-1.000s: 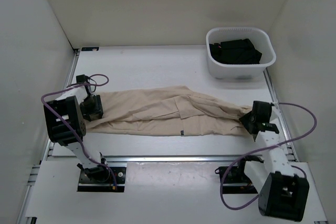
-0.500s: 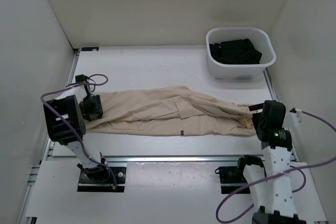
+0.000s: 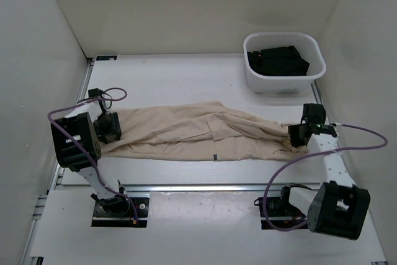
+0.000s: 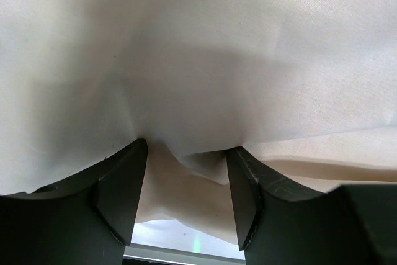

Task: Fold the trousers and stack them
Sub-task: Fold the trousers

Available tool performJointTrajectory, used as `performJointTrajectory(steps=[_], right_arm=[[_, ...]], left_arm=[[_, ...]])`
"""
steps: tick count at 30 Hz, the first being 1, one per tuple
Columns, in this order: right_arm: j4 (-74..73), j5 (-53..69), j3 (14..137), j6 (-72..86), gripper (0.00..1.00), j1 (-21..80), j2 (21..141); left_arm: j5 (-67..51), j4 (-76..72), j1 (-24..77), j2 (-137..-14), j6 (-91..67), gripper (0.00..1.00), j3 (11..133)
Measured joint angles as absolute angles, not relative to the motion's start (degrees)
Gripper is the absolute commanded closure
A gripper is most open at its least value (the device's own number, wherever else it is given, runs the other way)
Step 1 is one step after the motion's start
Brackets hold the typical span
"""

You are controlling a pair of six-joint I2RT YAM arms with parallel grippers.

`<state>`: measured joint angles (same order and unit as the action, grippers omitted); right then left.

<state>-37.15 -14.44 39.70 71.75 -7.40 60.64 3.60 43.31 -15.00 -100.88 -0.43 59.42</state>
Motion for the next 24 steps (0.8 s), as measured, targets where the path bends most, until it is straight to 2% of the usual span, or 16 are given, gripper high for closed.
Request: performJointTrajectory(steps=[3,4,8,11,17,20,23,24], right_arm=[[-35.3,-14.6,43.2,70.2,0.99,-8.1,66.7],[-35.0,-14.6,45.5,69.3,1.0,-8.2,69.7],[-32.6,-12.1,57.9,60.8,1.0,-8.3,82.2],[-27.4,-7.3,61.2,53.7,1.0,-8.0,83.1],[-24.4,-2.2,40.7,47.9,1.0,-9.0,60.4],[-28.4,-1.3,33.0,47.3,1.0,-13.3,56.0],[-31.1,-0.9,29.6,47.6,0.85,-17.9,58.5],[-31.5,-0.7,29.3,47.7,0.69,-19.7,60.3]], left_arm=[[3.6,43.3,-15.0,-100.9,-0.4,0.35,59.4],[3.5,43.3,-15.0,-100.9,-0.4,0.35,59.4],[3.2,43.3,-15.1,-100.9,-0.5,0.37,59.4],[3.0,43.3,-15.1,-100.9,-0.5,0.38,59.4],[2.4,43.3,-15.5,-101.0,-0.5,0.38,59.4],[2.3,43.3,-15.6,-101.1,-0.6,0.38,59.4],[2.3,43.3,-15.6,-101.1,-0.6,0.38,59.4],[2.3,43.3,-15.6,-101.1,-0.5,0.38,59.4]])
